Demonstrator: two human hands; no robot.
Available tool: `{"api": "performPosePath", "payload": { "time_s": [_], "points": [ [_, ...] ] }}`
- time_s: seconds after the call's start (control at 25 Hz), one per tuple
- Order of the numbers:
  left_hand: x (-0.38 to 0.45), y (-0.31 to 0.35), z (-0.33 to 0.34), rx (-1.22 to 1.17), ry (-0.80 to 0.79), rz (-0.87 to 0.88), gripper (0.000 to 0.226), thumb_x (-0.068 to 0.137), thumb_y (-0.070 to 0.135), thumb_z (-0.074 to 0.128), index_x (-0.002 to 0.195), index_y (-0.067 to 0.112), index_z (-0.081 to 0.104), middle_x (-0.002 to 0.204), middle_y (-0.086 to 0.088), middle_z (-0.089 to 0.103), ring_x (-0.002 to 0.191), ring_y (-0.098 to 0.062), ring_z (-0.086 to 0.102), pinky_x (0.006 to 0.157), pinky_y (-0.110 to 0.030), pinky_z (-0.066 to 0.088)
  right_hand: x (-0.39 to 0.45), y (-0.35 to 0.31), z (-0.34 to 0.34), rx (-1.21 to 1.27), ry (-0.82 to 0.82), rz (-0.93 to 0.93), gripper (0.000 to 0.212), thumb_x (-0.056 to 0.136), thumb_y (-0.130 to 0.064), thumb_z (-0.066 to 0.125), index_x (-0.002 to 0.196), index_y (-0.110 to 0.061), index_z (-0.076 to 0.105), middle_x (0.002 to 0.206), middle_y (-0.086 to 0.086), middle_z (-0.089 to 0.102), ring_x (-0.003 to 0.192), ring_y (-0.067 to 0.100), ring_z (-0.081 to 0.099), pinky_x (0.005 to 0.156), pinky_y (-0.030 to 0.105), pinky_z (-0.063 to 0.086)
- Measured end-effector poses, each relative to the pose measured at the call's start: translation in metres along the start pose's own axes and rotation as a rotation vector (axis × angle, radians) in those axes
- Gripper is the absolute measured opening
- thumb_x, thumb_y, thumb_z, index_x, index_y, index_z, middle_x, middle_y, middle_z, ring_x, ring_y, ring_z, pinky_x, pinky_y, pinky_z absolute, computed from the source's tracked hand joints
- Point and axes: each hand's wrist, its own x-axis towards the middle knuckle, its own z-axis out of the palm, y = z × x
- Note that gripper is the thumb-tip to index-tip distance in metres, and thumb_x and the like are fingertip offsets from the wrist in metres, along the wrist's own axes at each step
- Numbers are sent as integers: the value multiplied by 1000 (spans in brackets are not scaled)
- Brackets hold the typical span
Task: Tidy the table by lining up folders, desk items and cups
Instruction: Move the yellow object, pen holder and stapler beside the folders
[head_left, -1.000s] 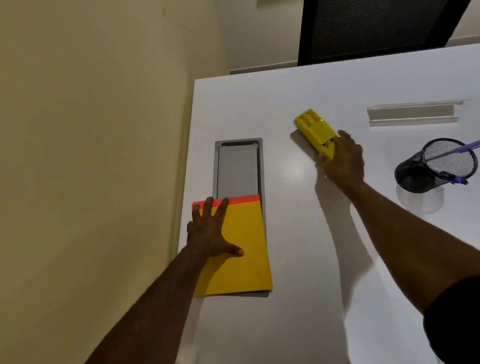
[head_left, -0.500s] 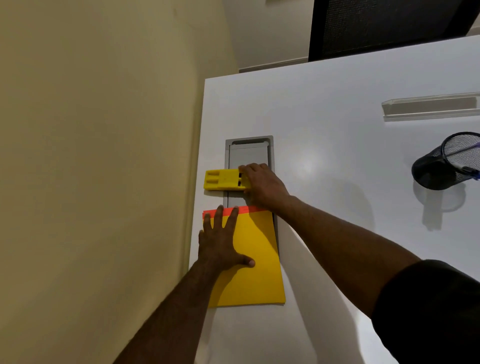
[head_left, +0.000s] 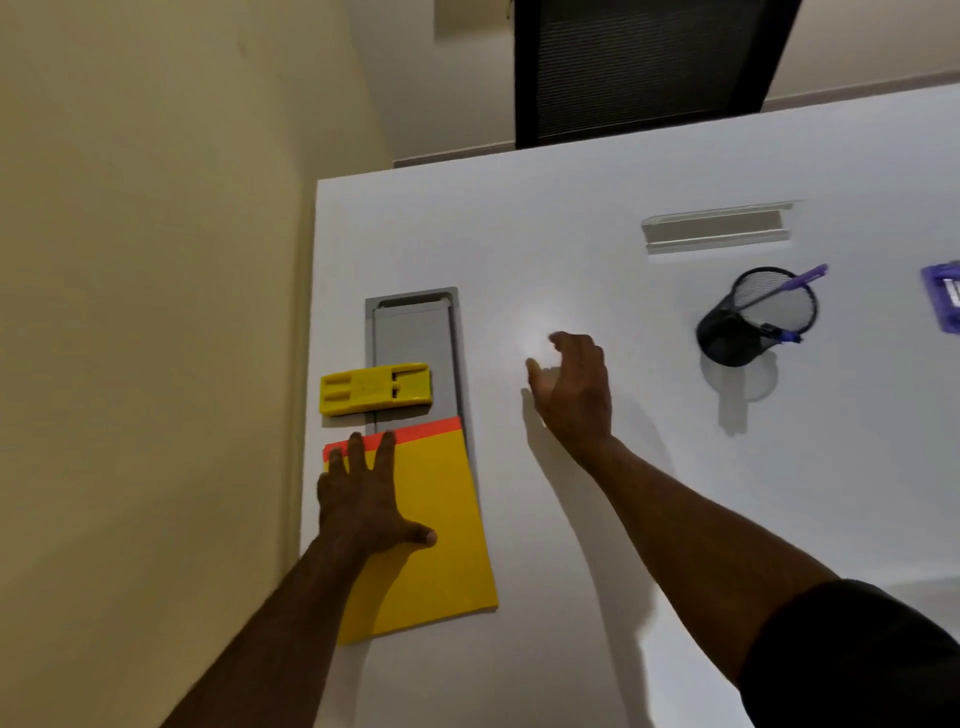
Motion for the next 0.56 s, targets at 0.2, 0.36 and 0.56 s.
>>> {"api": "performPosePath", "payload": {
  "time_s": [0.2,0.36,0.56],
  "points": [
    [3,44,-7,64,17,83,135,58,65,79,155,16,-2,163,-12,-11,150,-36,1,118,-49,24,-8,67,-59,100,273,517,41,81,-34,70,107,-10,49,107,7,54,95,26,58,81,41,54],
    [1,72,-6,-15,28,92,124,62,68,74,155,21,5,164,-10,-6,150,-37,3,115,-51,28,21,105,-101,254,470,791,91,61,-37,86,131,-7,37,131,16,44,116,31,51,95,42,50],
    [-3,54,1,-158,381,115,88,77,67,60,142,10,41,150,-20,38,137,-39,36,103,-52,44,49,131,-124,279,334,621,104,62,-34,88,141,-8,25,138,15,47,123,30,49,99,37,45]
  ]
}}
